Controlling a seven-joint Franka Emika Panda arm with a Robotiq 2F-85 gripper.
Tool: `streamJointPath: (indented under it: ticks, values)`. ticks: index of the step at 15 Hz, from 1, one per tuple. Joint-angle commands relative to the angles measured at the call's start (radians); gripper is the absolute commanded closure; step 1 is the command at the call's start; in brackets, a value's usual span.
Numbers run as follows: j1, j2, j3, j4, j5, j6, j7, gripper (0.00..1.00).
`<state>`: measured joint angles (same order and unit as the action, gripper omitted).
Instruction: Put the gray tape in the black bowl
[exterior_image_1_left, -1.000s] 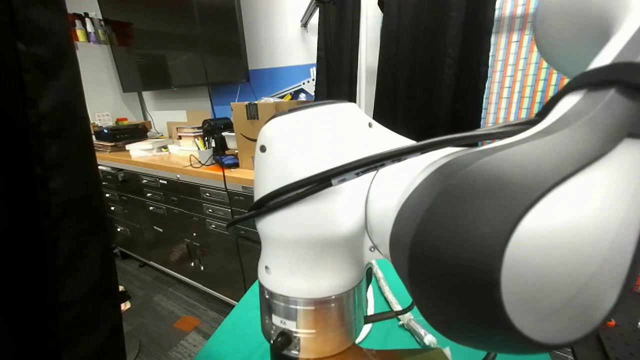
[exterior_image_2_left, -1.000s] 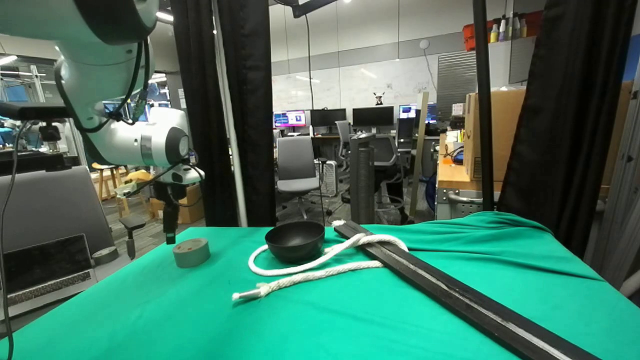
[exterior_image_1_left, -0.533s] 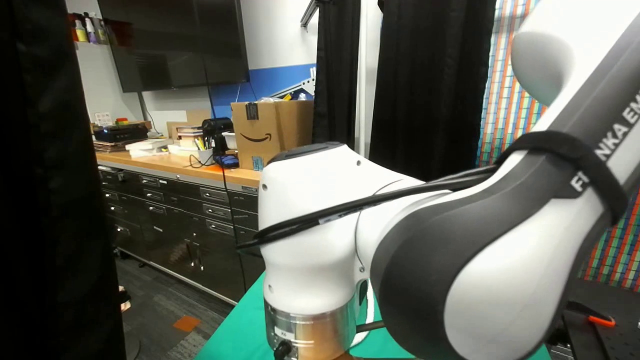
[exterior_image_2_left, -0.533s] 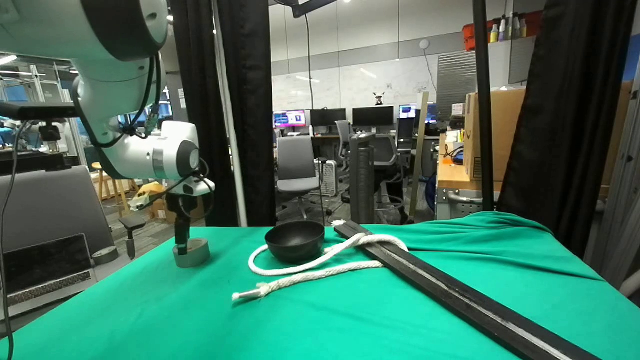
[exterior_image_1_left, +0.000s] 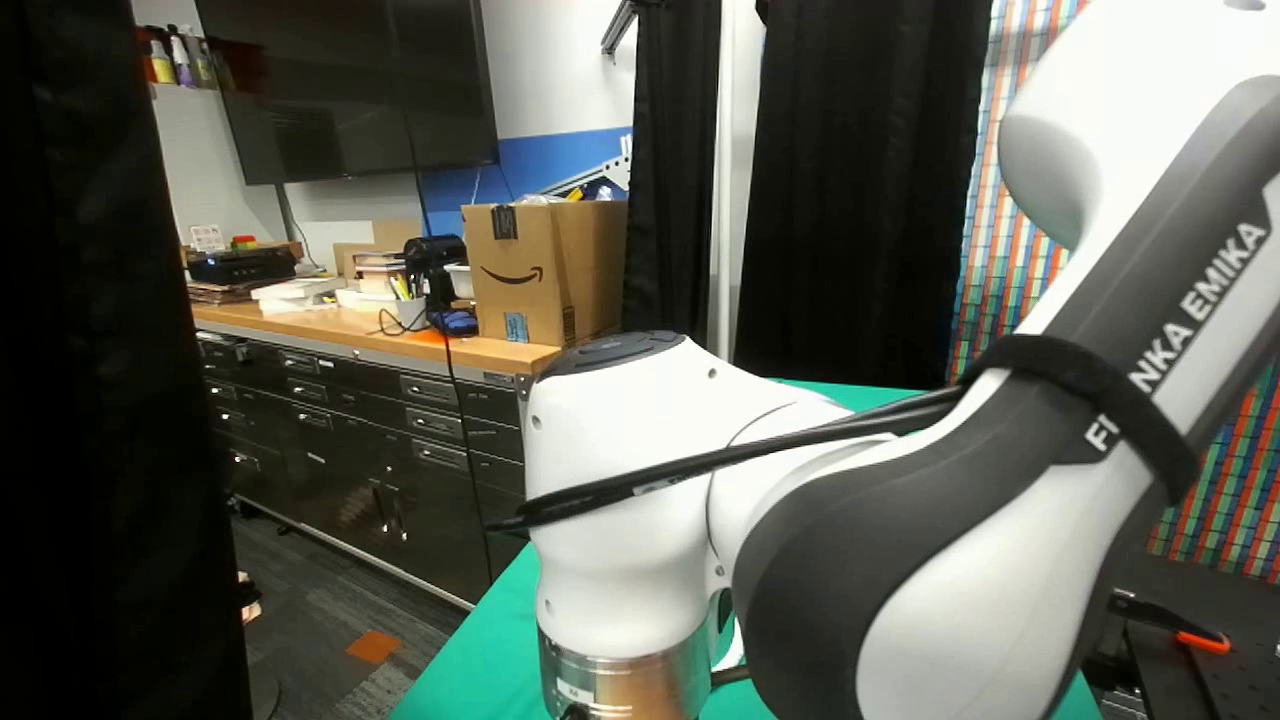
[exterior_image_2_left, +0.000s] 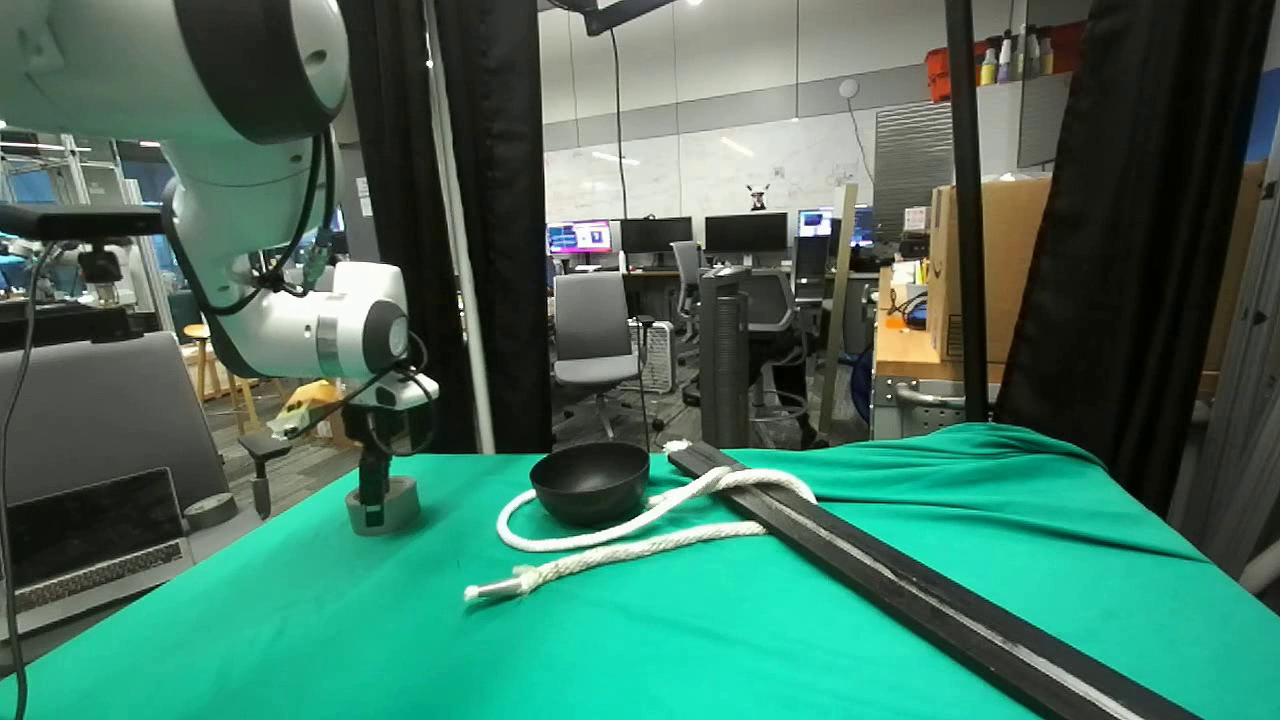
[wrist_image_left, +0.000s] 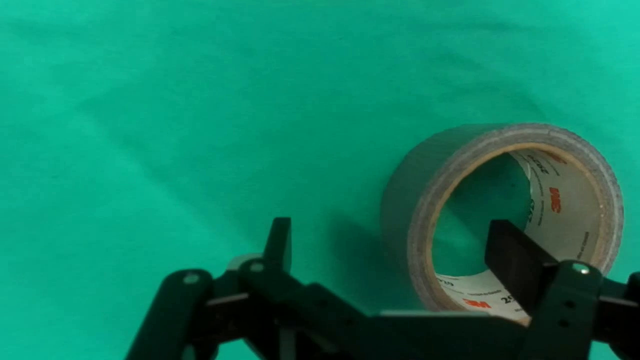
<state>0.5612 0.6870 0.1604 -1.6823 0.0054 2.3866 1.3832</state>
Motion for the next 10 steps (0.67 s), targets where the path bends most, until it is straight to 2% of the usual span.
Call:
streamJointPath:
  ticks: [1, 2, 3, 5, 10]
  values:
    - [0.016, 0.016, -0.015, 0.026, -0.003, 0.013, 0.022, 0.00]
    - [0.018, 0.018, -0.016, 0.026, -0.006, 0.015, 0.021, 0.04]
    - [0.018, 0.020, -0.016, 0.025, -0.008, 0.021, 0.017, 0.26]
    - [0.020, 0.023, -0.018, 0.026, -0.009, 0.020, 0.020, 0.30]
    - [0.022, 0.031, -0.018, 0.027, -0.009, 0.021, 0.021, 0.69]
